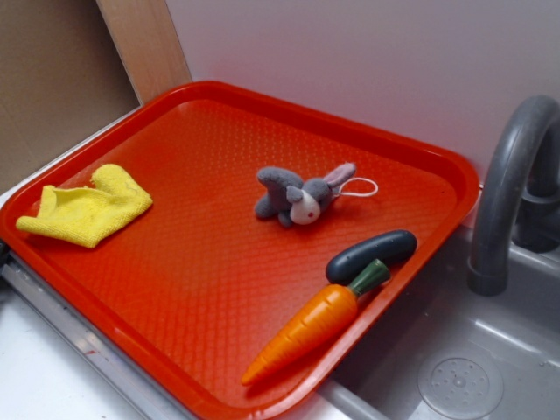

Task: Grab the gray animal.

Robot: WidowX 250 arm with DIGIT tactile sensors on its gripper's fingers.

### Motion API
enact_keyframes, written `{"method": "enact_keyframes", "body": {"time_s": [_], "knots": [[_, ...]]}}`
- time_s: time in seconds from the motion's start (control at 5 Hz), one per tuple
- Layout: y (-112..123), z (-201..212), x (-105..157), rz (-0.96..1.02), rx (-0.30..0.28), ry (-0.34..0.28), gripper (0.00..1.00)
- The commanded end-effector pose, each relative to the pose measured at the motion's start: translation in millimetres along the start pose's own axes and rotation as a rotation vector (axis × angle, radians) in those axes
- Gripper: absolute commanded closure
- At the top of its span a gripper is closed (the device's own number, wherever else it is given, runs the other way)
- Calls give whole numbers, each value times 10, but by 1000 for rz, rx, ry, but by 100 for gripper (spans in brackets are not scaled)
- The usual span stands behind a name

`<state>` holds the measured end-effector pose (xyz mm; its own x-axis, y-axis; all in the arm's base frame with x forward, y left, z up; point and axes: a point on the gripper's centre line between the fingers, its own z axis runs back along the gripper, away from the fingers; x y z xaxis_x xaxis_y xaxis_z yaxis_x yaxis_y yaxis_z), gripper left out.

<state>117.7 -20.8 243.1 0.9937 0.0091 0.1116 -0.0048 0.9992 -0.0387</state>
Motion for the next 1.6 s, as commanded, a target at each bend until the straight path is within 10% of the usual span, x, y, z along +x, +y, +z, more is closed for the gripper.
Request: {"method": "enact_keyframes", "body": {"time_s": [0.0, 0.4, 0.8, 1.0, 1.4], "knots": [[0, 0, 0, 0, 0, 0, 0], [0, 0, 0, 0, 0, 0, 0], [-724, -169, 734, -513, 21, -185, 0], [-1020, -270, 892, -759, -14, -292, 0], [-1637, -548, 935, -1236, -179, -248, 0]]}}
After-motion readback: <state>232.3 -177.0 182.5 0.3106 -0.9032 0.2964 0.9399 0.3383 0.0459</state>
